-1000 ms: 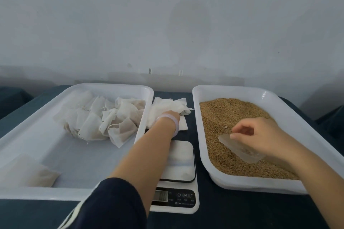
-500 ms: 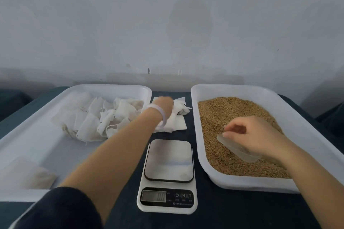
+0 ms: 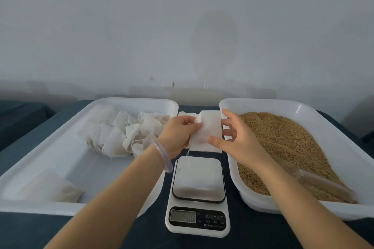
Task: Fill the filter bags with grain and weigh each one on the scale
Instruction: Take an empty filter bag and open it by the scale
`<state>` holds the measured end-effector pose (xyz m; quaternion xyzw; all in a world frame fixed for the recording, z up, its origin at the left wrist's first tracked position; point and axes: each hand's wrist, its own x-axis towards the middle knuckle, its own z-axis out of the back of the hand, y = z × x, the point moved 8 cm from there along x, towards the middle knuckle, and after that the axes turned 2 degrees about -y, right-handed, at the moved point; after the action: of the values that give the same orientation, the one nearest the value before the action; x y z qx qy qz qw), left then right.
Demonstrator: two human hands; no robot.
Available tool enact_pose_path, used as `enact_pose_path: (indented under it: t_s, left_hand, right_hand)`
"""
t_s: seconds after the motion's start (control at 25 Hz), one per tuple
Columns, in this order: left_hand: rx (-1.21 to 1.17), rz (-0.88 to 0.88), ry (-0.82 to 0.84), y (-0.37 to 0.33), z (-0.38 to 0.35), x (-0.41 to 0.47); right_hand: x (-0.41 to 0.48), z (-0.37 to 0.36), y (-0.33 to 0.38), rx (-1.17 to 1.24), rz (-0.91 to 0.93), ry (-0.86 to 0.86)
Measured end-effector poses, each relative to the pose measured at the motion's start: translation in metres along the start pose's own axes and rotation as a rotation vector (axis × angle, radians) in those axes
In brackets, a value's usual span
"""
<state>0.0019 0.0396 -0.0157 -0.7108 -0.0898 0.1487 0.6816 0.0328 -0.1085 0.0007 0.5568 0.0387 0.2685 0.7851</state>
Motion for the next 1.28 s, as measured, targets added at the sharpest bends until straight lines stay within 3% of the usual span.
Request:
enact_pose_path:
  t_s: [0.08,0.24,0.36,0.44,0.52,0.6,0.76,0.92,1.12,1.28]
  left_hand:
    - [-0.039,0.033,0.008,0.008,-0.002,-0.001]
    - [-0.138,0.134,-0.001,0.021,-0.004,0.000]
    - [-0.105,0.197,0.013,0.029,-0.008,-0.004]
    - [0.127,0.082,0.014,0.023,-0.004,-0.003]
    - [0.246,-0.061,0.185,0.010,-0.016,-0.007]
    - [0.268,-0.050,0.351,0.014,-0.027,-0.013]
    - [0.443,-0.051,0.296,0.023,-0.024,-0.010]
    - [0.333,-0.001,0.303,0.025,-0.026,-0.011]
    - [0.206,0.031,0.394,0.029,-0.031,-0.013]
    - [0.275,0.041,0.420,0.033,-0.032,-0.011]
  right_hand:
    - [-0.002,0.002,0.004,-0.152,0.113,-0.003]
    - [-0.020,-0.010,0.028,-0.623,0.548,-0.026]
    - [-0.027,-0.003,0.041,-0.627,0.699,-0.181]
    - [-0.024,0.005,0.042,-0.597,0.667,-0.213]
    - [-0.018,0.010,0.036,-0.543,0.557,-0.191]
    - [-0.013,0.011,0.026,-0.470,0.440,-0.138]
    - [-0.013,0.017,0.020,-0.427,0.386,-0.170]
    - [-0.018,0.018,0.023,-0.386,0.441,-0.150]
    - [-0.013,0.004,0.006,-0.259,0.225,0.144]
    - [-0.012,0.012,0.002,-0.133,0.162,0.175]
